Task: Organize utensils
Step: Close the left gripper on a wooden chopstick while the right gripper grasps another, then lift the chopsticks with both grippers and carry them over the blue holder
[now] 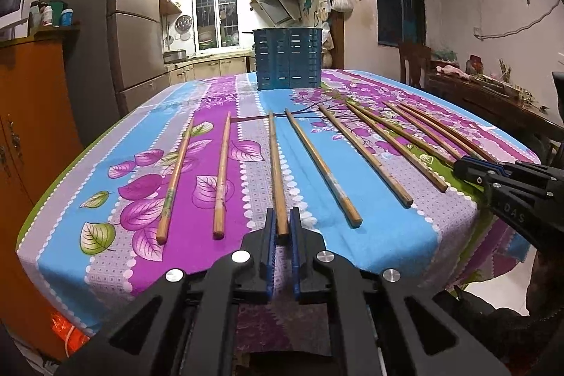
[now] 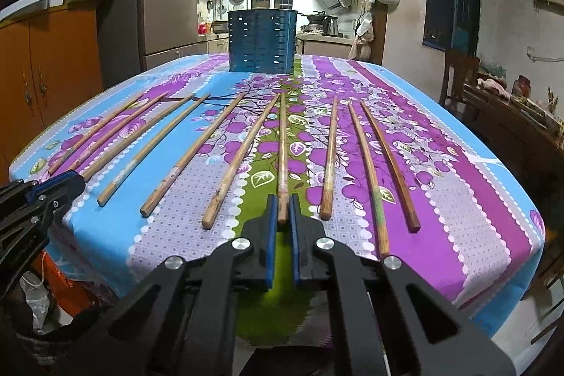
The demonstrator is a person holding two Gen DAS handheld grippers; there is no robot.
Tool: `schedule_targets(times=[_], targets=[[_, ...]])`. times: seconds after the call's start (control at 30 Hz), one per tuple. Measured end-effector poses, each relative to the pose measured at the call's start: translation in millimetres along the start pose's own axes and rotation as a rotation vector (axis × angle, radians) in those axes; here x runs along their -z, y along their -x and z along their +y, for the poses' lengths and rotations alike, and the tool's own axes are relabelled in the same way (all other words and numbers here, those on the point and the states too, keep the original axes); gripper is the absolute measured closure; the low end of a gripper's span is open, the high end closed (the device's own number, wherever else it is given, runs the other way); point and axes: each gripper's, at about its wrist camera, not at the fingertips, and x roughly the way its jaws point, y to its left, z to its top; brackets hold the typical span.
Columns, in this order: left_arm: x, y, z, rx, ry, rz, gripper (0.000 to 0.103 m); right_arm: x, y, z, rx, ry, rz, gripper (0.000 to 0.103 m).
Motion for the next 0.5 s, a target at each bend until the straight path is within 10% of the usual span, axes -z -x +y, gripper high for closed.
schedule_targets(times=[0.5], targets=[[-26,30,13,-0.037,-0.041,-0.132,0.095,-23,53,3,0.016,0.12,-0.206,0.098]])
